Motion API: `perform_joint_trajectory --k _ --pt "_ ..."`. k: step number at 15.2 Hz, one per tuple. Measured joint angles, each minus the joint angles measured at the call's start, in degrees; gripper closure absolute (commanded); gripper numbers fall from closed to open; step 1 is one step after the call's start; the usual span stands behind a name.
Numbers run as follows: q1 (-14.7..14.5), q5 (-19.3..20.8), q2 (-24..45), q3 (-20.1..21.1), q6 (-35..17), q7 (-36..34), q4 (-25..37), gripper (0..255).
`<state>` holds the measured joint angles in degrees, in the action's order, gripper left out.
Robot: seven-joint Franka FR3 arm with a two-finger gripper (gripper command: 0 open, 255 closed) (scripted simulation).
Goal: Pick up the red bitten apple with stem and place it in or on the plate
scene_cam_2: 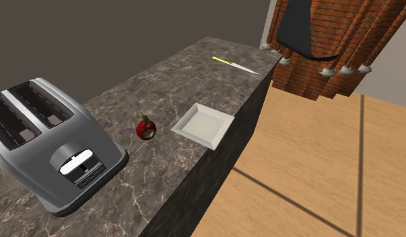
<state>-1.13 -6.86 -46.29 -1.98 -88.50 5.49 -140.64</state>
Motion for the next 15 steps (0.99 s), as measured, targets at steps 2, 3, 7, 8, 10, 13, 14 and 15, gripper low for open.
perform_joint_trajectory --k 2,3,7,8,10,13,14,15 --pt "-0.16 -0.12 0.96 0.24 -0.90 -0.01 0.13 0" --pt "-0.42 -0.36 1.91 0.71 -2.47 -0.12 -0.34 0" --pt "-1.74 -1.49 7.20 3.13 -10.32 -0.73 -1.97 0" --pt "-2.06 -1.71 8.84 3.72 -12.14 -0.89 -1.89 0" --pt "-2.54 -1.92 12.74 4.70 -15.92 -0.96 -1.28 0" --pt "-3.34 -2.20 18.02 6.39 -21.52 -1.46 -0.85 0" --pt "-3.58 -2.22 20.02 6.97 -23.25 -1.70 -0.29 0" --pt "-3.83 -2.22 21.91 7.55 -24.96 -1.98 0.13 0"
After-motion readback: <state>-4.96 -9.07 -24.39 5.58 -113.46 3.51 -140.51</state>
